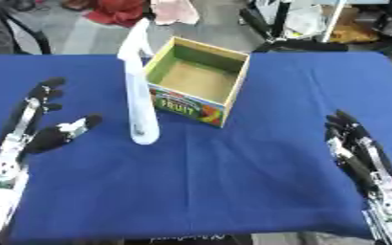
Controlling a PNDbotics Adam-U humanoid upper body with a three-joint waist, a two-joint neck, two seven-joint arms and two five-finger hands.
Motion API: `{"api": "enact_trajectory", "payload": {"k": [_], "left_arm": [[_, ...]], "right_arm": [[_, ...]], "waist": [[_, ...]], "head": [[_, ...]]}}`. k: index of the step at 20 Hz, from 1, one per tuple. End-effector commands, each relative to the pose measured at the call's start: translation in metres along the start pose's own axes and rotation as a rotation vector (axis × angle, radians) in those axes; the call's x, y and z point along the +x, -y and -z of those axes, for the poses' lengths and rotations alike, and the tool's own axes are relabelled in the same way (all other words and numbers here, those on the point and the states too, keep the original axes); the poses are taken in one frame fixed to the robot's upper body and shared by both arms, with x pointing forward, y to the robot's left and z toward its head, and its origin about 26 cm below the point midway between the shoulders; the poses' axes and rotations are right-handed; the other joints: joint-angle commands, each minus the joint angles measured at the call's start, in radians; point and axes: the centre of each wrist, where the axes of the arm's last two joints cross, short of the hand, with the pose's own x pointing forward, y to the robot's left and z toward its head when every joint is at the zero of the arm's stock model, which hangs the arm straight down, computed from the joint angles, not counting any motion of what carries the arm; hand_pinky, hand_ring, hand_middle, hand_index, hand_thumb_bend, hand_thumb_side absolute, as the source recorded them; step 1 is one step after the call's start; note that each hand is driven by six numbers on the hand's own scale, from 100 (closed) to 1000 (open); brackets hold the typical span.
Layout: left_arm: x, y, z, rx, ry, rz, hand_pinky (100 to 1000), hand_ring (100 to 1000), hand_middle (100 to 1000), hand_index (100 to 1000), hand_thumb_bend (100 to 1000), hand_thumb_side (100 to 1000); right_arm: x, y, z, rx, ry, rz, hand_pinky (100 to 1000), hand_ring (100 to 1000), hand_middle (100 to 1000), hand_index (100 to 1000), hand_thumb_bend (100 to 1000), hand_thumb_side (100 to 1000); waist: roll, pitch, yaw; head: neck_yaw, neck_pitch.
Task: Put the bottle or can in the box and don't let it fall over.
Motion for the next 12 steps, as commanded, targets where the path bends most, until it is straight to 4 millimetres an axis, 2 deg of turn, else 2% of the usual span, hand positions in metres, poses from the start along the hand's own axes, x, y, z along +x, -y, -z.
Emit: {"api": "enact_trajectory", "payload": {"k": [1,12], "left_arm": [[0.002,0.002,0.014,-0.029,0.019,0.007,833,912,931,899,785,522],[-0.002,0.025,0.057,-0.071,0.037,-0.026,832,914,933,887,763,522]], "right_arm": [[0.007,0.002,0.005,0.01,0.028,-0.01,936,911,864,954,100,473],[0.01,-0.004,0.009,0.022,0.043,0.008,936,911,864,953,100,471]], "waist": [[0.001,-0.014,-0.006],[-0.003,-0.017,-0.042]], "head": [[0.006,-0.002],[0.022,-0.002]]}}
